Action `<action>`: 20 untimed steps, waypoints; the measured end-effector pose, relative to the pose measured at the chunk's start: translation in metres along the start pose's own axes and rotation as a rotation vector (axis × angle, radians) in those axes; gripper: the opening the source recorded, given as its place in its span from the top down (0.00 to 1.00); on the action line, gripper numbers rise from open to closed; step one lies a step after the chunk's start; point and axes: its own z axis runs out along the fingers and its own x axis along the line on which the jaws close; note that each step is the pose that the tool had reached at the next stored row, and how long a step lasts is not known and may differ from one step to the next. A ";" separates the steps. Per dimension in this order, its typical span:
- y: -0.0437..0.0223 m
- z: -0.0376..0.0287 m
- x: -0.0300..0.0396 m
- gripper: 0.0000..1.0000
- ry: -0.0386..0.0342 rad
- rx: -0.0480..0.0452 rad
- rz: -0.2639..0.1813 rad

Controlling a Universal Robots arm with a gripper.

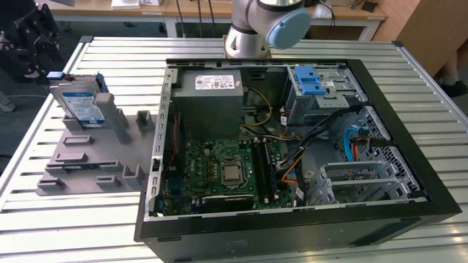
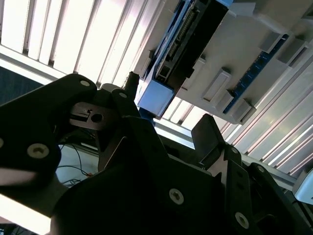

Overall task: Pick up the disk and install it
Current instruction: 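Pick up the disk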

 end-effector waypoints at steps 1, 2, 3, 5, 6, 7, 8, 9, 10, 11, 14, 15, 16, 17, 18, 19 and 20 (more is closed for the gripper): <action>0.0000 0.0007 0.0000 0.30 0.0000 -0.0001 0.000; 0.0001 0.0014 -0.0001 0.30 0.0001 -0.0001 0.000; 0.0001 0.0023 -0.0001 0.30 0.0000 0.0000 0.000; 0.0002 0.0037 -0.0002 0.30 0.0000 0.0000 0.000; 0.0003 0.0045 -0.0002 0.30 0.0001 0.0000 0.000; 0.0003 0.0052 -0.0002 0.30 0.0000 0.0000 0.000; 0.0004 0.0059 -0.0002 0.30 0.0001 -0.0001 0.000; 0.0004 0.0066 -0.0002 0.30 0.0000 0.0000 0.000; 0.0004 0.0073 -0.0002 0.30 0.0000 0.0000 0.000; 0.0005 0.0080 -0.0002 0.30 0.0001 -0.0001 0.000; 0.0006 0.0100 -0.0002 0.30 0.0001 -0.0001 0.000; 0.0006 0.0107 -0.0002 0.30 0.0000 0.0000 0.000; 0.0007 0.0113 -0.0002 0.30 0.0001 -0.0001 0.000; 0.0007 0.0121 -0.0002 0.30 0.0000 0.0000 0.000; 0.0008 0.0127 -0.0002 0.30 0.0000 0.0000 0.000; 0.0008 0.0133 -0.0002 0.30 0.0001 0.0000 0.000; 0.0008 0.0139 -0.0002 0.30 0.0000 0.0000 0.000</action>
